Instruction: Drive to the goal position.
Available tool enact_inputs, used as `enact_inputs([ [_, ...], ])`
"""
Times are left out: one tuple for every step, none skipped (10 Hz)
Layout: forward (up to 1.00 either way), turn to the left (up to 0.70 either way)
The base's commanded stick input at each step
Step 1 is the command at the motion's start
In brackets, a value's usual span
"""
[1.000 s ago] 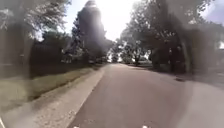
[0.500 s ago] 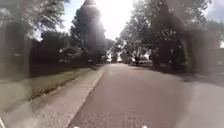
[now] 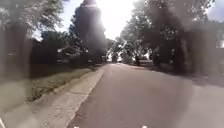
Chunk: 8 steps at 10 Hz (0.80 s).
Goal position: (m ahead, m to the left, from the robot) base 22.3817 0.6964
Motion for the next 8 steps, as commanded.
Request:
enact_inputs([
  [1.0,-0.18],
  [1.0,-0.02],
  [1.0,0.0],
  [1.0,0.0],
  [1.0,0.0],
  [1.0,0.0],
  [1.0,0.0],
  [1.0,0.0],
])
